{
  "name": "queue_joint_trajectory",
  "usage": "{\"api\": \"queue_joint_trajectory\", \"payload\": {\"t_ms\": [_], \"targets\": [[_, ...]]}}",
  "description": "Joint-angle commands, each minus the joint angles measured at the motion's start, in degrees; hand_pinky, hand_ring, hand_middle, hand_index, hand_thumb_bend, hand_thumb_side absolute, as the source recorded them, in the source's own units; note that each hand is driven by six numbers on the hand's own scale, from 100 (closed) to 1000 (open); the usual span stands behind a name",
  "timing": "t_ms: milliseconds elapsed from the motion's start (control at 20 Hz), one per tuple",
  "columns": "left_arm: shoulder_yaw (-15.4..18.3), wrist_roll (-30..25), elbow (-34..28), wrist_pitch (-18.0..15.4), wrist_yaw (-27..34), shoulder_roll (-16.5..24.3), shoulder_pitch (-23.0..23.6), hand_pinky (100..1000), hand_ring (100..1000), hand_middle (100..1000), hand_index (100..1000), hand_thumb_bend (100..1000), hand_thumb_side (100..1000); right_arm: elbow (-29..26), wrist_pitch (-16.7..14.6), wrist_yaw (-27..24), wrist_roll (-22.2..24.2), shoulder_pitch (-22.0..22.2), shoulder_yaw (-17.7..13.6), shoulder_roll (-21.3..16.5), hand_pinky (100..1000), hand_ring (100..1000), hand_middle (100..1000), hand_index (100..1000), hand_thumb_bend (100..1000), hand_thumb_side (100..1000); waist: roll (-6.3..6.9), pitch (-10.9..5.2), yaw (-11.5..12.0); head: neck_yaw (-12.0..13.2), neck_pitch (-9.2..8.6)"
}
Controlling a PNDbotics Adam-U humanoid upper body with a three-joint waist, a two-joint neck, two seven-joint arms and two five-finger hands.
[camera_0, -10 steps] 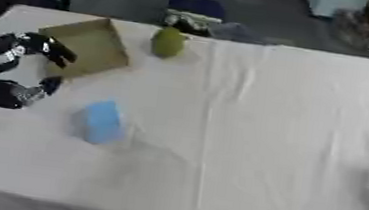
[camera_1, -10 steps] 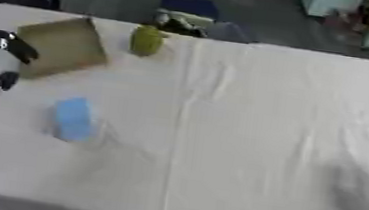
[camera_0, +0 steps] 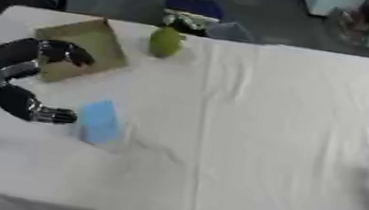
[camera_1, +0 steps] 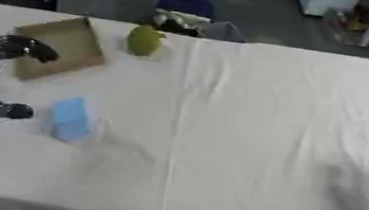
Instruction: Pick up objects on the table and place them in the box.
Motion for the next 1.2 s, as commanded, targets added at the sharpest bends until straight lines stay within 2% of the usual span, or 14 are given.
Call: {"api": "queue_joint_trajectory", "payload": {"t_ms": [50,550,800,1200], "targets": [[-0.92,0.12,0.85,1.35,-3.45,1.08,-1.63,810,807,845,917,717,810,-0.92,-0.09,0.08,0.12,-0.57,-0.04,-1.51,748,1000,609,895,100,309,-0.04,-0.67,-0.12,-0.04,0.29],[-3.56,3.41,5.87,4.81,-12.8,-2.9,-4.27,830,834,866,927,694,795,-1.04,-0.13,-0.01,0.25,-0.53,0.08,-1.36,748,1000,609,895,100,310,-0.1,-0.63,-0.45,-0.07,0.29],[-4.85,4.28,8.13,4.32,-17.2,-4.26,-4.89,832,841,871,931,700,780,-1.05,-0.14,-0.03,0.3,-0.58,0.11,-1.31,748,1000,609,895,100,311,-0.18,-0.6,-0.59,0.05,0.29],[-6.08,3.1,10.52,1.45,-20.96,-4.4,-4.72,823,837,865,932,686,736,-1.02,-0.16,-0.08,0.31,-0.58,0.12,-1.41,748,1000,609,895,100,313,-0.16,-0.51,-0.64,0.26,0.29]]}}
